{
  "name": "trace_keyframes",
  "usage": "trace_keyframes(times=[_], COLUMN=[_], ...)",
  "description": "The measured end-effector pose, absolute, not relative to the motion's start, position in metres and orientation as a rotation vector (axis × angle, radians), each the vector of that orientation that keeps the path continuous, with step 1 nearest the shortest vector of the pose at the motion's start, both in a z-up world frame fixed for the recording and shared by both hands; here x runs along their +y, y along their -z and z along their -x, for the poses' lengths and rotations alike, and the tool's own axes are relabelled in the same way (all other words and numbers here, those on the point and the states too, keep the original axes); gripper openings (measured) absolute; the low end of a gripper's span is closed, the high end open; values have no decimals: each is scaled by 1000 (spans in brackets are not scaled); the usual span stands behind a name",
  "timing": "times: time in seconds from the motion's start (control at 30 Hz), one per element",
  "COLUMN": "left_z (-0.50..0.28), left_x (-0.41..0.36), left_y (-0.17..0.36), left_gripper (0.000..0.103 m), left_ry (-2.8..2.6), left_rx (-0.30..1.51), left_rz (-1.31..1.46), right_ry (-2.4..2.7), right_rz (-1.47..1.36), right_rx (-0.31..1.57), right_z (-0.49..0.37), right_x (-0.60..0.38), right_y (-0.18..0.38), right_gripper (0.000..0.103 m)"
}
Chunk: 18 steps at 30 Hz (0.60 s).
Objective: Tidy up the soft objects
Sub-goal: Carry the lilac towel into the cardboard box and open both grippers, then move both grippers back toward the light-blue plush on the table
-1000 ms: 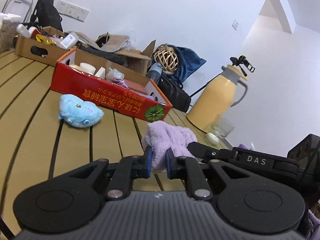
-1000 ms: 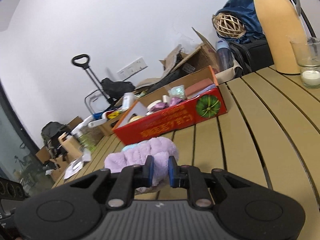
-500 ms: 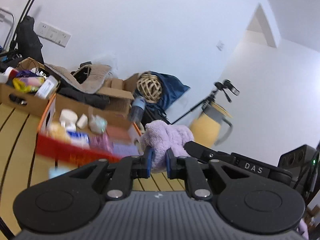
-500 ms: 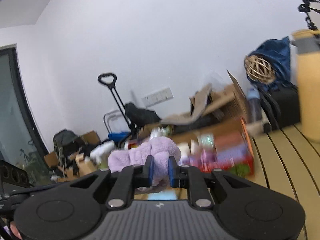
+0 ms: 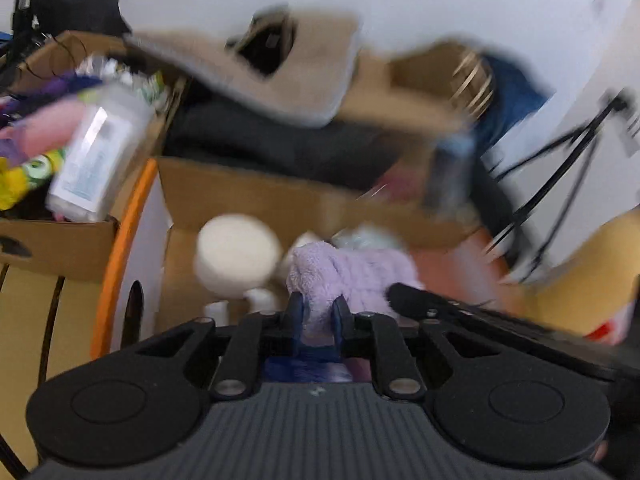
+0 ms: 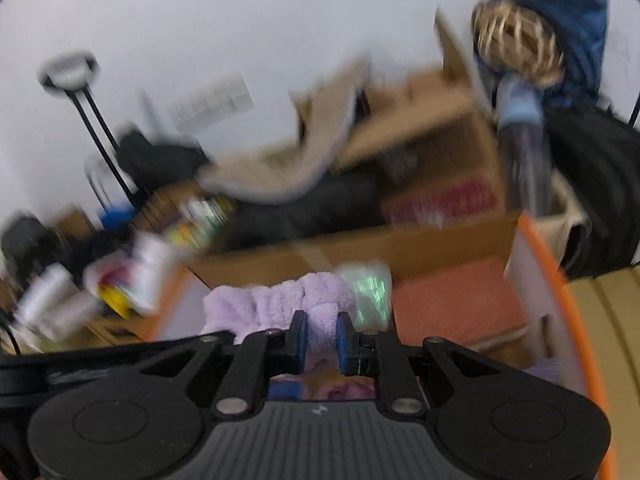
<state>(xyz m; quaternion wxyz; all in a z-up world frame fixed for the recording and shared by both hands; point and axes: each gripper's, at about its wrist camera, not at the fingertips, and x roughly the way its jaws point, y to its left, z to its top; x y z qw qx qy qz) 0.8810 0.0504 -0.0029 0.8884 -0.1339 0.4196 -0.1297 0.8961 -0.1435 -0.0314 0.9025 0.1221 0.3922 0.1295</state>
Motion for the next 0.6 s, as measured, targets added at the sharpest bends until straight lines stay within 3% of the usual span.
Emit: trace_keyframes(times=[0.07,0.13,0.23,0.3,0.6], left_z=[-896,-898,-885,-877,-772], left_x=[48,52,62,68,78], left_y=[15,17,8,-1,-93], left_gripper=[27,33,52,53,54], left_ry=[200,198,190,183,154], left_rx=[938,962,926,912,732], left_rz=[247,273,302,304,204], right_ry=[-245,-273,-307,-298,-305], right_rz=[-214,-177,-229,-265,-225], right_rx=[868,959,972,949,779], right_z=[-904,-910,-909,-902,-827], right_x=[-137,-130,-136,-146,-190], right_y=[43,54,48,38,-68], right_gripper=[16,24,34,44,46])
